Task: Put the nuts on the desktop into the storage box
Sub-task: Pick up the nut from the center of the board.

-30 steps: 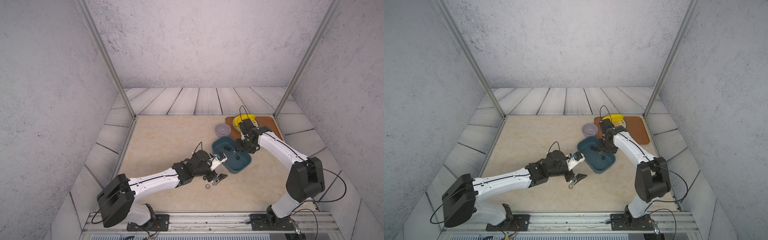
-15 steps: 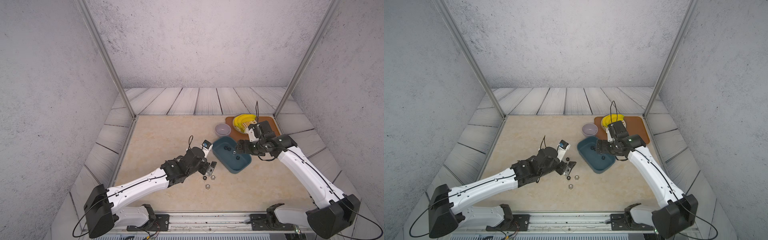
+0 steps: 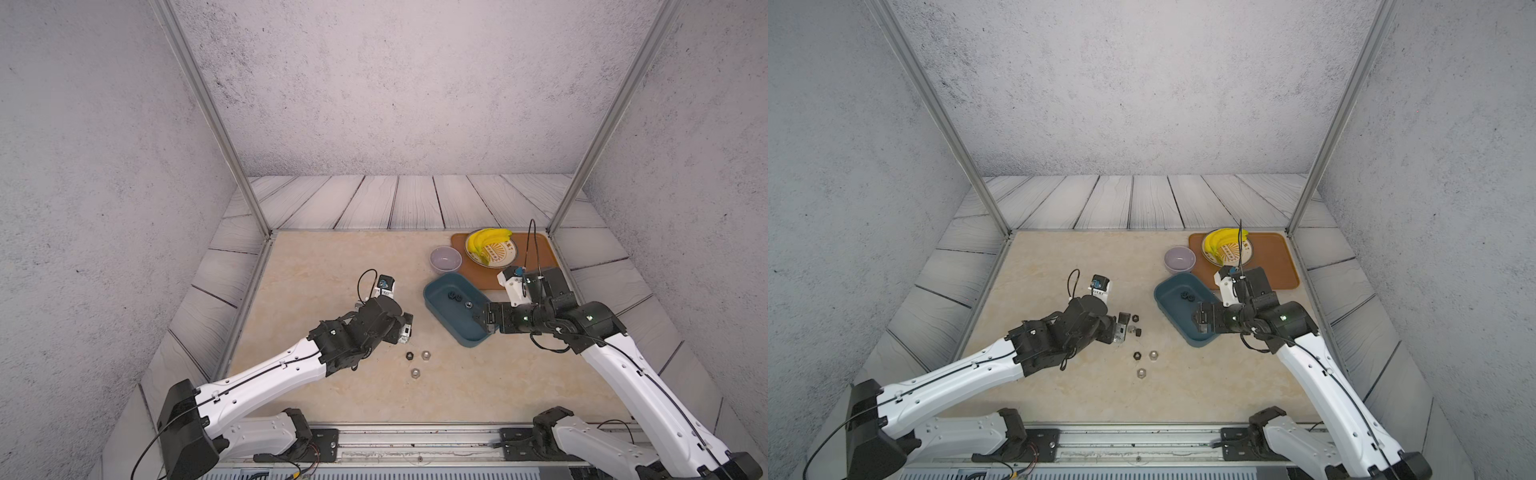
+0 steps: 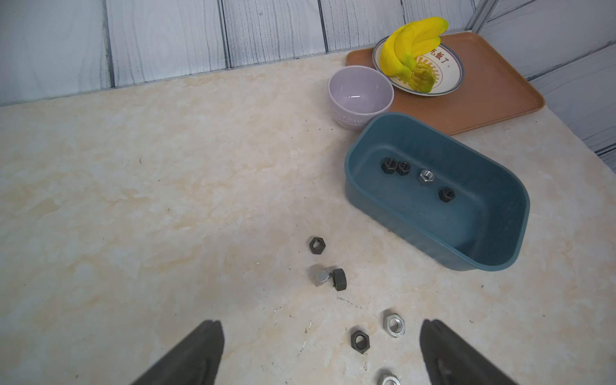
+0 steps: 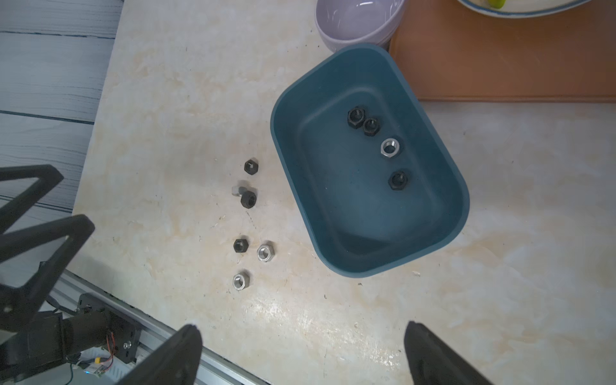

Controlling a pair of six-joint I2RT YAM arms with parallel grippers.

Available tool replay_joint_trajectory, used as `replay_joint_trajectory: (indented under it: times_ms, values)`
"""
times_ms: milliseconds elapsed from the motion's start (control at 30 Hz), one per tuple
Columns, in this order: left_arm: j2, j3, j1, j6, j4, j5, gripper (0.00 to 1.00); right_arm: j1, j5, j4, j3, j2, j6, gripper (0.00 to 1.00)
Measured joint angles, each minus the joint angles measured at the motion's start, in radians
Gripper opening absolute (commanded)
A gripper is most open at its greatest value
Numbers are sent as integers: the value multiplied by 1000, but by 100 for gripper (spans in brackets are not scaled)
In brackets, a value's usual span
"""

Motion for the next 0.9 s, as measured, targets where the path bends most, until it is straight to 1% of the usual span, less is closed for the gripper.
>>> replay_joint_trajectory:
  times_ms: [167,400,567,633,800,900]
  values:
    - [34,0,0,-3,-12,9,98,0,22,39,-66,-118,-40,99]
    - [134,0,0,2,-15,34,98,0,11,114,-161,-251,-96,99]
    - [190,13,5,21,-18,86,98,0,-8,129,-192,-269,-110,99]
    - [210,26,5,39,-19,118,100,0,-26,134,-194,-267,-116,99]
    - [256,46,5,62,-50,192,95,0,-67,143,-204,-248,-127,99]
    - [316,79,5,69,-105,242,92,0,-92,147,-218,-229,-134,99]
